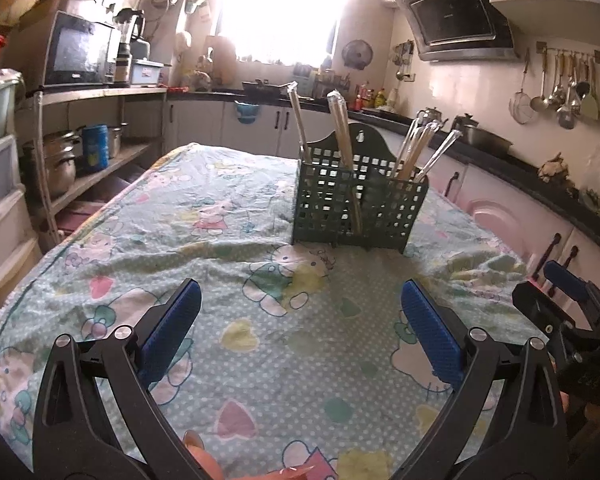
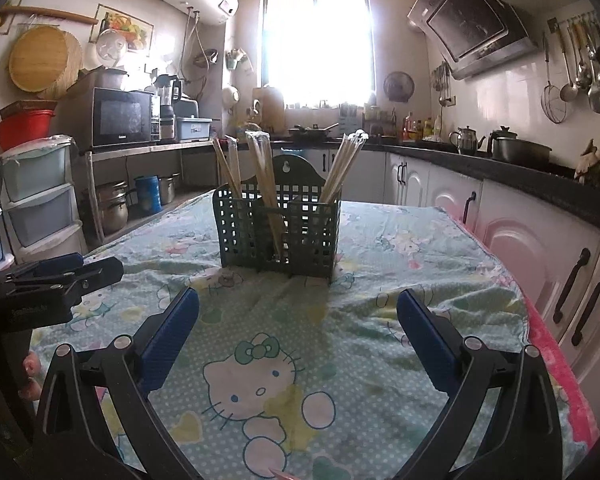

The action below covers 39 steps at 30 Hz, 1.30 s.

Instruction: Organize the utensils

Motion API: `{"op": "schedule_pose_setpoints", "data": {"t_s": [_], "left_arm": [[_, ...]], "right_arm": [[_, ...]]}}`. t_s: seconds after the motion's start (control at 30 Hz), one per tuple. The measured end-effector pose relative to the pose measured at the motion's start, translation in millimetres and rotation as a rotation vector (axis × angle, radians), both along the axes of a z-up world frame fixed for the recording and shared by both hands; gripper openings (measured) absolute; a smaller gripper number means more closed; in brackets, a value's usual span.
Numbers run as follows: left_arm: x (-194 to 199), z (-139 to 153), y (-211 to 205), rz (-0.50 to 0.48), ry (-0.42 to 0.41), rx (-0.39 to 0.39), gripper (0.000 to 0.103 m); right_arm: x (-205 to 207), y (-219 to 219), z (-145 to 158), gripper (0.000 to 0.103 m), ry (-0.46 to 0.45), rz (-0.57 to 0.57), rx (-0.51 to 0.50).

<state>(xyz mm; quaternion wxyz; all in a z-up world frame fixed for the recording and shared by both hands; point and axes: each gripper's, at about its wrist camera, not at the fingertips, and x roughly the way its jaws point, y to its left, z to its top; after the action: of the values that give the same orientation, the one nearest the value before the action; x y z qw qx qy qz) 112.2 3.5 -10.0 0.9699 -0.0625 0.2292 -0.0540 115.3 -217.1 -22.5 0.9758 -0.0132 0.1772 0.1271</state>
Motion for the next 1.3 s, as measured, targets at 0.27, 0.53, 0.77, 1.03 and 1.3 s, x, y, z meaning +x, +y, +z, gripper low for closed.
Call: {"op": "schedule_pose_setpoints", "data": {"t_s": [0.27,0.53,0.77,1.03,1.3], "left_arm": [[-3.4,-2.8,-4.5,-0.012,-0.003,-0.001,0.092],[-4.7,-1.7,-4.7,-0.002,-0.011,0.009,0.092],[-4.5,-1.2,-4.2,-0.004,-0.009,0.009,0.092],[-3.9,-1.0,-3.9,-0.002,-0.01,0.011,0.092],[-6.2,1.7,-5.8,0.001,-0.019,0.024,0.092]], "right_arm": [[3.3,-3.8,-2.4,0.097,0.023,-0.008,0.019],[4.0,-2.4,-3.5,0.097,0.035,-0.009,0.023],[4.1,-1.5,-3.5,0.097,0.034,-0.008,0.02],[4.3,-1.7,-3.8,0.097,0.035,-0.007,0.021],[4.6,-1.4,-3.9,0.097,0.035,-0.008,0.019]]}}
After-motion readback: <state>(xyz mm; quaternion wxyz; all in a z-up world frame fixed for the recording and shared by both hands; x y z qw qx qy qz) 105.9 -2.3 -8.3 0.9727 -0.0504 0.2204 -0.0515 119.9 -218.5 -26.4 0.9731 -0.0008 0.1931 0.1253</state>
